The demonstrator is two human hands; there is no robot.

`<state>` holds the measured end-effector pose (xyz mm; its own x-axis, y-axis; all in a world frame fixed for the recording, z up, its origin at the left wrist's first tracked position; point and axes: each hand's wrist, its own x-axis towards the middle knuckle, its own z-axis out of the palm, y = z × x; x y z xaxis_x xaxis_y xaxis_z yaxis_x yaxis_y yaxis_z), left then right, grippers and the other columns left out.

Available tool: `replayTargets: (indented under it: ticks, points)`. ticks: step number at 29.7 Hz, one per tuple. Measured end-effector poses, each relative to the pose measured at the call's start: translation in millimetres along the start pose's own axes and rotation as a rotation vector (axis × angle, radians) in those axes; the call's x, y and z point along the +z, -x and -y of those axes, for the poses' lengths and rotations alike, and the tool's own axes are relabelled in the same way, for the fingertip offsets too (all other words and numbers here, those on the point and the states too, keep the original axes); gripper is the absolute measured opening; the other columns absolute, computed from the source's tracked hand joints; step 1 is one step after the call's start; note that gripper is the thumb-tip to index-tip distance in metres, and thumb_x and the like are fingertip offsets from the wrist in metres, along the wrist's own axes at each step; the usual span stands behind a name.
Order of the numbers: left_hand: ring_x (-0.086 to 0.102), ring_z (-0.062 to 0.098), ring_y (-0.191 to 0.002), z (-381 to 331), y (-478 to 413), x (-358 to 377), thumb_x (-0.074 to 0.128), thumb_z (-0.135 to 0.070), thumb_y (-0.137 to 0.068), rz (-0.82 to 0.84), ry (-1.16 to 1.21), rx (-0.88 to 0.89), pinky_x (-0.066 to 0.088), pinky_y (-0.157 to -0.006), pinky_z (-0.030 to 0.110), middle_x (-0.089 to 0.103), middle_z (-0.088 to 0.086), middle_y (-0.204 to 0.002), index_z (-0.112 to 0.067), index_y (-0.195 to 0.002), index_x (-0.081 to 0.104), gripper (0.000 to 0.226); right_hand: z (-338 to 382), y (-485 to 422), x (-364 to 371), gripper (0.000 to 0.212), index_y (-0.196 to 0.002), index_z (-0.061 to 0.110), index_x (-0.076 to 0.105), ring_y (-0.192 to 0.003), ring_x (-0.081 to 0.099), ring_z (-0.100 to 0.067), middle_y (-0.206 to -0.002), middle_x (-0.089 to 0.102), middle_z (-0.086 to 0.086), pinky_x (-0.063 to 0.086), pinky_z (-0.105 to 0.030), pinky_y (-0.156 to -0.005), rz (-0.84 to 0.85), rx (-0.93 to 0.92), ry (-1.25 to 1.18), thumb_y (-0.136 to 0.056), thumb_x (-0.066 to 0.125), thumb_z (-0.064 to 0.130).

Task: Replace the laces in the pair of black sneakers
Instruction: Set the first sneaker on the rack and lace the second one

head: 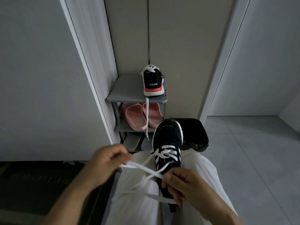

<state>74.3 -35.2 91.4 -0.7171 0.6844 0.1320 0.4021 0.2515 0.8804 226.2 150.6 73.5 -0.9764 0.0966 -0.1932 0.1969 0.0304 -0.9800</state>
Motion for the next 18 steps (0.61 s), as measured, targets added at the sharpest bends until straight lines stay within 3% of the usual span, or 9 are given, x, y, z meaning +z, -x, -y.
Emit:
replayTargets:
  ticks: [3,5,8,10,11,13,14,16,18]
  points:
    - [0.054,0.016,-0.058,15.5,-5.2,-41.9,0.064,-0.036,-0.082,-0.226,-0.203,-0.088,0.042,-0.057,0.028,0.057,0.006,-0.060,-0.021,-0.062,0.061,0.025,-3.2,-0.1,-7.5,0.024,-0.072,0.013,0.062,-0.042,0.036,-0.011,-0.045,0.045,0.001,0.031,-0.019,-0.047,-0.039,-0.002,0.018,-0.089,0.055,0.027]
    - [0.058,0.022,-0.066,27.3,-3.5,-54.9,0.057,-0.019,-0.090,-0.233,-0.374,-0.165,0.044,-0.058,0.029,0.059,0.005,-0.066,-0.021,-0.066,0.058,0.024,-5.8,-0.4,-9.0,0.023,-0.075,0.009,0.062,-0.041,0.037,-0.009,-0.044,0.045,0.004,0.032,-0.018,-0.047,-0.089,-0.002,0.034,-0.092,0.051,0.017]
    - [0.058,-0.001,-0.091,19.4,4.1,-29.7,0.055,-0.038,-0.087,-0.081,-0.386,-0.086,0.045,-0.074,0.018,0.062,-0.016,-0.093,-0.041,-0.088,0.056,0.003,-5.9,-5.1,-0.5,0.024,-0.073,0.019,0.065,-0.042,0.037,-0.008,-0.044,0.045,0.006,0.032,-0.020,-0.047,-0.133,0.008,0.148,-0.093,0.053,0.017]
    - [0.050,-0.013,-0.107,-0.3,9.9,11.2,0.050,-0.062,-0.080,0.131,-0.193,-0.022,0.040,-0.085,0.007,0.056,-0.029,-0.110,-0.049,-0.110,0.048,0.033,-3.6,-11.2,9.6,0.031,-0.065,0.033,0.063,-0.042,0.038,-0.006,-0.045,0.047,0.007,0.031,-0.018,-0.047,-0.120,-0.012,0.270,-0.092,0.055,0.021]
    - [0.048,-0.014,-0.109,-5.9,11.9,32.9,0.049,-0.065,-0.080,0.245,-0.103,-0.023,0.039,-0.088,0.006,0.054,-0.030,-0.114,-0.048,-0.117,0.044,0.041,-2.1,-14.1,14.0,0.036,-0.061,0.040,0.060,-0.042,0.039,-0.003,-0.046,0.049,0.008,0.031,-0.015,-0.047,-0.110,-0.033,0.333,-0.092,0.056,0.021]
    - [0.057,-0.005,-0.098,-12.6,14.6,64.5,0.052,-0.056,-0.084,0.361,-0.021,-0.003,0.046,-0.085,0.014,0.061,-0.020,-0.104,-0.040,-0.115,0.051,0.035,1.6,-14.7,15.4,0.039,-0.060,0.043,0.057,-0.045,0.042,-0.002,-0.048,0.052,0.011,0.032,-0.013,-0.049,-0.114,-0.058,0.401,-0.091,0.055,0.020]
    - [0.060,-0.002,-0.088,-13.6,13.4,68.7,0.053,-0.052,-0.085,0.311,-0.006,0.019,0.048,-0.079,0.018,0.064,-0.016,-0.093,-0.034,-0.104,0.059,0.027,3.7,-12.3,11.4,0.036,-0.061,0.039,0.058,-0.045,0.042,-0.002,-0.048,0.051,0.011,0.032,-0.015,-0.049,-0.132,-0.046,0.390,-0.091,0.055,0.021]
    - [0.056,-0.003,-0.066,-7.8,9.1,57.6,0.056,-0.041,-0.087,0.159,0.004,-0.002,0.043,-0.063,0.014,0.062,-0.017,-0.069,-0.026,-0.077,0.064,0.019,5.4,-5.3,-2.1,0.029,-0.064,0.028,0.060,-0.044,0.040,-0.002,-0.045,0.049,0.009,0.033,-0.016,-0.049,-0.155,0.006,0.334,-0.092,0.055,0.021]
    - [0.049,0.000,-0.055,3.0,7.9,37.9,0.057,-0.031,-0.085,0.074,-0.008,-0.066,0.036,-0.055,0.012,0.057,-0.013,-0.058,-0.024,-0.069,0.064,0.019,3.2,1.6,-15.3,0.023,-0.071,0.020,0.063,-0.043,0.040,-0.002,-0.043,0.047,0.010,0.034,-0.013,-0.049,-0.166,0.058,0.280,-0.092,0.055,0.017]
